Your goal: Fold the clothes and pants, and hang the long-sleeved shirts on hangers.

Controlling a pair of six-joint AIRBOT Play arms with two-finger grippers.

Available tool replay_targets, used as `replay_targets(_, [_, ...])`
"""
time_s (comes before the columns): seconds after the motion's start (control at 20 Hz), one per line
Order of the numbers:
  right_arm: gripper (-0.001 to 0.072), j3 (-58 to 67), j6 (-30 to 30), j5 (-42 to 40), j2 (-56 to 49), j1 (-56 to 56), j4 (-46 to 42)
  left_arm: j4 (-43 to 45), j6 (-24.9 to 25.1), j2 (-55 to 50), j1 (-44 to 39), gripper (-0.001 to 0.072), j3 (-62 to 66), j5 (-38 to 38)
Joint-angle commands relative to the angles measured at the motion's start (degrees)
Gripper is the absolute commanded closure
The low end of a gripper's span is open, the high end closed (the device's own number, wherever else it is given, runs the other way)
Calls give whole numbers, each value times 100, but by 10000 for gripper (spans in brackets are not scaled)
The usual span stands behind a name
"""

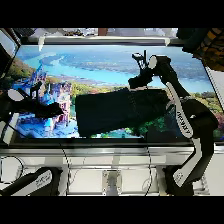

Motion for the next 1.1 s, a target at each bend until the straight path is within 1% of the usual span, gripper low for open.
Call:
replay_targets(0.0, [303,284,31,505,-28,-221,-98,-782,164,-81,11,331,-57,168])
replay_targets(0.05, [303,448,31,715,-28,-308,-96,-894,162,-160,-9,328,-59,164])
replay_targets(0.1, [303,584,31,894,-28,-393,-94,-1029,162,-251,-48,268,-61,166])
replay_targets(0.15, [303,723,33,1073,-28,-479,-94,-1187,164,-372,-122,235,-63,203])
replay_targets(0.35, [304,870,33,1346,94,-732,-94,-1300,155,-964,-531,235,-63,304])
replay_targets(0.55, [303,870,28,1401,262,-894,-94,-1270,-122,-1554,-595,237,-63,293])
replay_targets(0.65, [304,870,7,1399,328,-933,-98,-1180,-160,-1661,-590,239,-63,247])
replay_targets(0.8, [303,870,-9,1399,352,-964,-101,-577,-544,-1663,-590,239,-63,245])
replay_targets(0.9, [304,870,-9,1388,352,-962,-96,-673,-553,-1663,-616,239,-63,275])
replay_targets(1.05, [304,870,-9,1386,352,-964,-98,-776,-553,-1674,-868,239,-63,645])
